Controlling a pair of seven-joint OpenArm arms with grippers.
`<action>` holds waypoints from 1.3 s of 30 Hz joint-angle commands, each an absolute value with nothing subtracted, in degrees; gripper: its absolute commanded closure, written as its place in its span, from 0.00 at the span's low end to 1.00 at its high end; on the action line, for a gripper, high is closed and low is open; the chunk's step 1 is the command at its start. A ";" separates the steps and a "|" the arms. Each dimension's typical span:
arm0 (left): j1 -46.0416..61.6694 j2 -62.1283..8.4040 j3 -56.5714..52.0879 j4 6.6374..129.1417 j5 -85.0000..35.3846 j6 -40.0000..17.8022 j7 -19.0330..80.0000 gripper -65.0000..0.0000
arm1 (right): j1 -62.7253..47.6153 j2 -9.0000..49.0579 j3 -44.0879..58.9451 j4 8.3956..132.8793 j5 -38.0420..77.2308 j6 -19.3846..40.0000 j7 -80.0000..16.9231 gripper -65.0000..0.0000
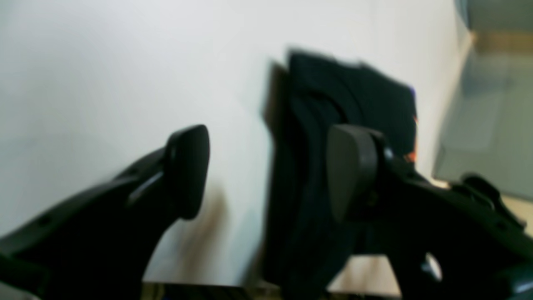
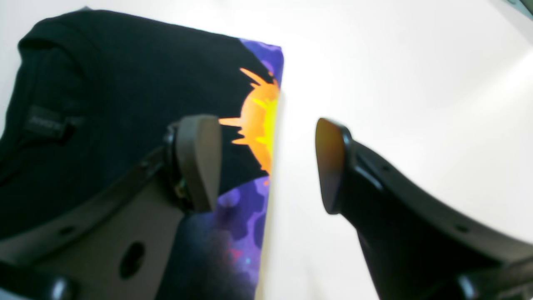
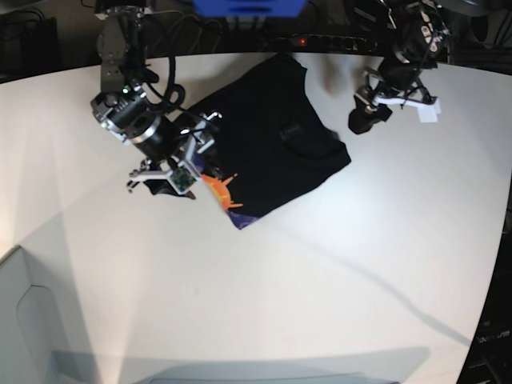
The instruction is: Fold the T-shirt properly
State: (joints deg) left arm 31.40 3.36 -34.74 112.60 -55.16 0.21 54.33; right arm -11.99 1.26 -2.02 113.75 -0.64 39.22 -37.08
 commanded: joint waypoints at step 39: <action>21.76 0.75 -18.86 93.14 -56.66 0.22 53.41 1.00 | -12.26 1.63 -1.98 113.45 0.22 40.00 -36.09 0.91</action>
